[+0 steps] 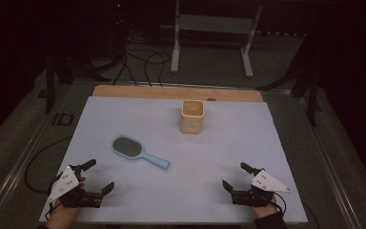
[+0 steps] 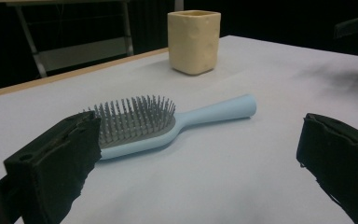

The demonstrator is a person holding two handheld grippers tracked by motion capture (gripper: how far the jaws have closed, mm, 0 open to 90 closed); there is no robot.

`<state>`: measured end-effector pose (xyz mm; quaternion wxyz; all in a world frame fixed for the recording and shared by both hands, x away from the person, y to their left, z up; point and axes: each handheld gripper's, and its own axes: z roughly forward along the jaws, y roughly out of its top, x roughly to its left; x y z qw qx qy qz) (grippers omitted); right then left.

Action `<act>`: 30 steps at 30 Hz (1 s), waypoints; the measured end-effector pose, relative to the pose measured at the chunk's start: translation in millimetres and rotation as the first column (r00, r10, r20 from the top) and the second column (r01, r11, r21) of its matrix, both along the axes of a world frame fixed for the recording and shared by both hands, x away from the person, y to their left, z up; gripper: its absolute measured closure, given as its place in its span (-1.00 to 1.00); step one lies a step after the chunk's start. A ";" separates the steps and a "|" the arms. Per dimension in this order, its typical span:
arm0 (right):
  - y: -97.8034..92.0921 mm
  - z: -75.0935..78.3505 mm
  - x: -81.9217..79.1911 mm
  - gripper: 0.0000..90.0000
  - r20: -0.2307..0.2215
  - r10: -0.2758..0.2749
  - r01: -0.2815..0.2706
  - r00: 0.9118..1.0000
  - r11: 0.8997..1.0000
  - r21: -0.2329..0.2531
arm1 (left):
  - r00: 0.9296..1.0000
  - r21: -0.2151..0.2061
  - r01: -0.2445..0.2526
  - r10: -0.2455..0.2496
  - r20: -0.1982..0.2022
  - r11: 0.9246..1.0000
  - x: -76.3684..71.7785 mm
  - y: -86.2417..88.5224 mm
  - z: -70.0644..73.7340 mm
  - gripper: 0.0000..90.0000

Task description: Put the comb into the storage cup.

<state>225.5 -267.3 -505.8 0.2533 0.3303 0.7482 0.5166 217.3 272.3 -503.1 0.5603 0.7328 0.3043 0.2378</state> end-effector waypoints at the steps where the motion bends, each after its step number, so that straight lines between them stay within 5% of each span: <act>1: -0.2 -0.8 0.7 -0.81 -0.006 0.007 -0.007 1.000 1.000 -0.006 | 1.000 -0.002 -0.002 0.002 -0.002 1.000 -0.1 -0.1 -0.1 -1.00; 17: 2.7 0.0 -8.1 -0.81 0.010 0.033 -0.032 0.999 0.999 -0.036 | 1.000 -0.001 0.009 -0.009 -0.003 1.000 -1.5 -0.6 2.9 -1.00; 30: 3.6 0.2 -6.3 -0.81 0.007 0.019 -0.019 1.000 0.999 -0.031 | 0.999 0.039 0.043 -0.043 0.002 0.998 -5.0 -8.1 10.3 -1.00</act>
